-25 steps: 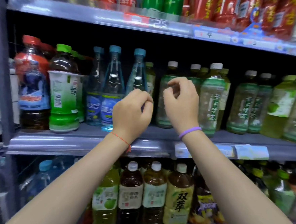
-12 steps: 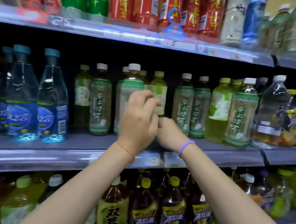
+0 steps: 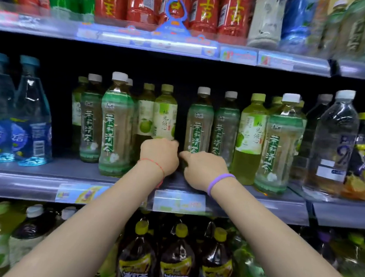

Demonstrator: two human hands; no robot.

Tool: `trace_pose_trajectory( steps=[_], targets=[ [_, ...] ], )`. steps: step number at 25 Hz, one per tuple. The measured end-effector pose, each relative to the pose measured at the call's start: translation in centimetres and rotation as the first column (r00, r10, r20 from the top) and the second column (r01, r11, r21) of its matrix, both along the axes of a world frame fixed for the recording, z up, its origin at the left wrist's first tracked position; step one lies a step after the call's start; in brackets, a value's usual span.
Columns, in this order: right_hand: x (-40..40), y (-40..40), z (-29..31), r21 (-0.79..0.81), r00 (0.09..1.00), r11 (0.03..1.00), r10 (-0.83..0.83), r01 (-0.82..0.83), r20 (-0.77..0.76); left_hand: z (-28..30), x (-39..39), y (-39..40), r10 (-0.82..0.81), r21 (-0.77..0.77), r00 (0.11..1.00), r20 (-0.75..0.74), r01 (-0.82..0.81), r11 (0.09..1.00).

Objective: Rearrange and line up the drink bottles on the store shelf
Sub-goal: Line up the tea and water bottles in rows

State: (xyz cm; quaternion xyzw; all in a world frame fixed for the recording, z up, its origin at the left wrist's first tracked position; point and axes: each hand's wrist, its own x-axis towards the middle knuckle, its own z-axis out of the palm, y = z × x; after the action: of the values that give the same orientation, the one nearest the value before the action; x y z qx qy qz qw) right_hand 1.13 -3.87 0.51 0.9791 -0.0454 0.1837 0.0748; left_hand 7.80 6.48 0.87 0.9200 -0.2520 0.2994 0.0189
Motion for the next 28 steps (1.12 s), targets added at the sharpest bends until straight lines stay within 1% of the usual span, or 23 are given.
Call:
trace_pose_trajectory(
  steps=[2,4,5,6,7,9,10,11,12,13,14,16,17,18,20,23,25,26,27,28],
  targets=[
    [0.3,-0.4,0.2,0.03,1.0,1.0,-0.001,0.001,-0.005,0.1,-0.2,0.0,0.052,0.039,0.998,0.017,-0.053,0.998],
    [0.3,-0.8,0.6,0.094,1.0,0.996,0.012,-0.011,-0.003,0.1,-0.6,0.3,0.073,0.035,0.996,0.06,-0.075,0.997],
    [0.1,-0.9,0.6,0.133,0.999,0.991,0.031,-0.033,0.023,0.1,-0.8,0.5,0.085,0.022,0.993,0.084,-0.087,0.996],
    [0.1,-1.0,0.6,0.172,0.995,0.983,0.051,-0.065,0.085,0.1,-1.0,0.8,0.099,0.002,0.99,0.101,-0.1,0.995],
    [0.1,-1.1,0.5,0.212,0.982,0.972,0.06,-0.098,0.181,0.2,-1.2,0.9,0.107,-0.024,0.988,0.11,-0.105,0.994],
    [0.0,-1.4,0.8,0.266,0.917,0.957,-0.003,-0.113,0.398,0.2,-1.2,1.2,0.074,-0.107,0.991,0.111,-0.062,0.992],
    [-0.2,-1.6,1.0,0.261,0.876,0.963,-0.064,-0.072,0.479,0.1,-1.1,1.1,0.034,-0.163,0.993,0.114,-0.015,0.986],
    [-0.5,-1.9,1.3,0.242,0.841,0.97,-0.13,-0.001,0.525,0.0,-1.1,1.1,-0.018,-0.229,0.993,0.116,0.045,0.972],
    [-0.8,-2.3,1.4,0.224,0.82,0.971,-0.191,0.079,0.539,0.0,-1.1,1.0,-0.084,-0.307,0.991,0.105,0.112,0.945],
    [-1.0,-2.5,1.4,0.211,0.817,0.967,-0.238,0.146,0.526,0.1,-1.2,0.8,-0.16,-0.39,0.984,0.077,0.178,0.903],
    [-1.1,-2.7,1.3,0.199,0.831,0.964,-0.254,0.176,0.496,0.3,-1.2,0.5,-0.244,-0.466,0.969,0.038,0.233,0.853],
    [-1.1,-2.5,0.8,0.204,0.89,0.972,-0.194,0.117,0.414,0.5,-1.1,-0.4,-0.411,-0.589,0.91,-0.049,0.306,0.748],
    [-1.3,-2.5,0.5,0.237,0.916,0.97,-0.144,0.055,0.375,0.5,-1.2,-1.0,-0.461,-0.642,0.883,-0.083,0.307,0.703],
    [-1.3,-2.5,0.3,0.277,0.932,0.961,-0.098,-0.003,0.349,0.5,-1.1,-1.5,-0.472,-0.679,0.876,-0.105,0.284,0.677],
    [-1.9,-2.9,0.2,0.334,0.936,0.942,-0.083,-0.038,0.341,0.4,-0.6,-2.4,-0.415,-0.704,0.902,-0.12,0.218,0.676],
    [-3.2,-3.6,0.4,0.387,0.901,0.922,-0.176,0.01,0.396,0.4,0.2,-3.4,-0.31,-0.689,0.939,-0.148,0.127,0.713],
    [-3.8,-3.5,0.3,0.424,0.898,0.905,-0.219,0.04,0.381,0.6,0.2,-3.9,-0.234,-0.656,0.957,-0.17,0.067,0.751],
    [-4.0,-3.3,0.2,0.44,0.903,0.897,-0.23,0.052,0.362,0.4,-0.1,-4.1,-0.179,-0.628,0.979,-0.096,0.08,0.774],
    [-4.1,-3.2,0.1,0.46,0.913,0.886,-0.231,0.056,0.336,0.3,-0.6,-4.3,-0.157,-0.594,0.986,0.06,0.162,0.788],
    [-4.2,-3.2,0.0,0.484,0.927,0.874,-0.224,0.054,0.301,0.0,-1.0,-4.6,-0.173,-0.544,0.951,0.256,0.289,0.788]
  ],
)
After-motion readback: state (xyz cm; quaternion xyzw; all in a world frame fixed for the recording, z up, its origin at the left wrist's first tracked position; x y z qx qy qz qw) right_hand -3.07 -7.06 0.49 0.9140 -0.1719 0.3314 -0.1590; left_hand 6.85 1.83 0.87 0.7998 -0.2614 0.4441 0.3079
